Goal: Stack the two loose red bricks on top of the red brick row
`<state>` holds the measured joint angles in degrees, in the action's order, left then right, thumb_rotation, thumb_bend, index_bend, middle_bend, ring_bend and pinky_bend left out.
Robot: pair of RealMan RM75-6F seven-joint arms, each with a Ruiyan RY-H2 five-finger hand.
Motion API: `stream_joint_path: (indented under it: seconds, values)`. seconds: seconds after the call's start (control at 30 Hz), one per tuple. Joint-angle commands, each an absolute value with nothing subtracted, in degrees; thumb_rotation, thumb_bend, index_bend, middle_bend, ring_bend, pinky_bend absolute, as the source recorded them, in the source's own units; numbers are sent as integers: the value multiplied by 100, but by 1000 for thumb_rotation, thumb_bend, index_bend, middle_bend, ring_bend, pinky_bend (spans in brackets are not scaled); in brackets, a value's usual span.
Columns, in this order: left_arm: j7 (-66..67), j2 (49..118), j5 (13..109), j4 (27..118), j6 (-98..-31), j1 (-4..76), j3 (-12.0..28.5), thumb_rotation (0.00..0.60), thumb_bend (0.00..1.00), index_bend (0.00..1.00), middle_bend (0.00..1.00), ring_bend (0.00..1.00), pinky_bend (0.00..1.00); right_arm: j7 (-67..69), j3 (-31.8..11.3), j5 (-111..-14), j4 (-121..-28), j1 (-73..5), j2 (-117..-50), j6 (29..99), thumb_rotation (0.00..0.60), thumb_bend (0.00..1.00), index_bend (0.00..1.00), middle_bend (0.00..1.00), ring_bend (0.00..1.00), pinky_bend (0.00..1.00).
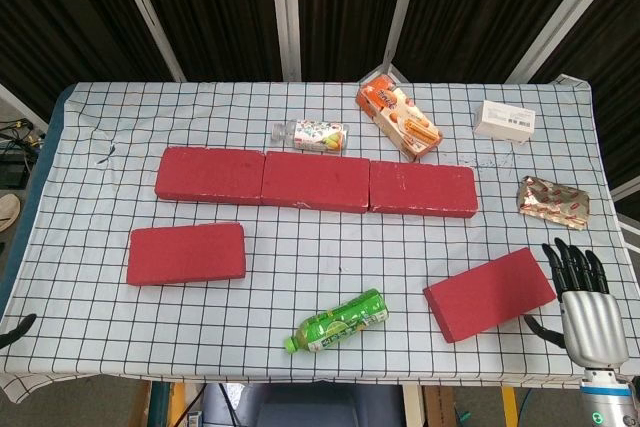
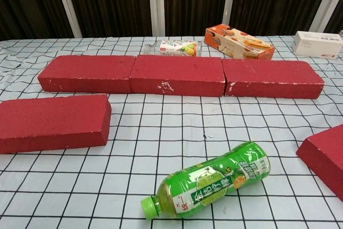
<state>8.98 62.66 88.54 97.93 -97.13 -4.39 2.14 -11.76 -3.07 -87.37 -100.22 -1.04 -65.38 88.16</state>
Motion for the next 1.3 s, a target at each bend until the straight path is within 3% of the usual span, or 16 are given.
stream_joint_path:
  seconds: [0.03, 0.63, 0.97, 1.3]
  values:
    - [883, 6261, 8838, 9786, -9714, -444, 222, 600, 74, 1, 0, 0, 136, -1180, -311, -8729, -10017, -117, -6548, 8794, 600, 171, 0, 0, 0, 0]
    - [1022, 6297, 8884, 9845, -9590, -382, 205, 600, 74, 0, 0, 0, 136, -1113, -229, -8722, -9958, -176, -6509, 8587, 600, 172, 0, 0, 0, 0]
    - [924, 6283, 8824, 9846, -9628, -405, 246, 600, 74, 0, 0, 0, 136, -409, -115, -9027, -9246, -885, -5855, 7423, 600, 172, 0, 0, 0, 0]
    - [1144, 6355, 8841, 9878, -9521, -346, 231, 600, 74, 0, 0, 0, 136, -296, 137, -9720, -8115, -1519, -5743, 6756, 600, 171, 0, 0, 0, 0]
